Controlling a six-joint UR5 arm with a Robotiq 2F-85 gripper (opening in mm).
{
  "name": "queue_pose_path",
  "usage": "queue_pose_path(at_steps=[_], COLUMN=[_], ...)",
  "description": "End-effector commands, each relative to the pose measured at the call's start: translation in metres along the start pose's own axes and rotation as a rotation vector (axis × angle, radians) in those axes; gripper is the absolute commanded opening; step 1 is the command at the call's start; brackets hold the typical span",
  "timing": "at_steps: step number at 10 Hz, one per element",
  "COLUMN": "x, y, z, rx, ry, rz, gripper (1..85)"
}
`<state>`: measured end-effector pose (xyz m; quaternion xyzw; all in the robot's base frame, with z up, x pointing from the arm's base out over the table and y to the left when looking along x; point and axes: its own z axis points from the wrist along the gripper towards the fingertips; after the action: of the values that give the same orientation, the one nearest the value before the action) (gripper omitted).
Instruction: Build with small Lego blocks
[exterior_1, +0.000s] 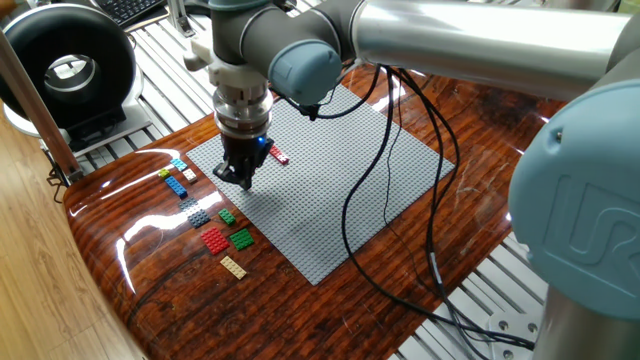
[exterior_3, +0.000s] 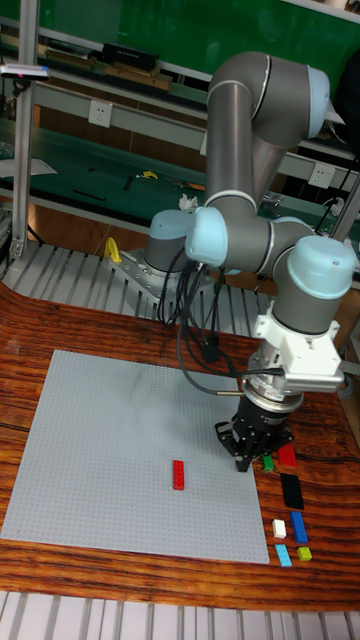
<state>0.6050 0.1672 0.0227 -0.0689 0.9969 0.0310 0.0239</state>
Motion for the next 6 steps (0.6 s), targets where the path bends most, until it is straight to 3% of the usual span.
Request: queue_pose_path(at_steps=[1, 4, 6], x=[-0.0071, 0.0007, -0.0025], y=[0.0151, 0.0121, 0.0121], z=[-0.0128, -0.0131, -0.0130], rx=[0.008, 0.019, 0.019], ry=[0.020, 0.050, 0.038], rz=[0.034, -0.015, -0.032], gripper=[1.3, 1.3, 1.3])
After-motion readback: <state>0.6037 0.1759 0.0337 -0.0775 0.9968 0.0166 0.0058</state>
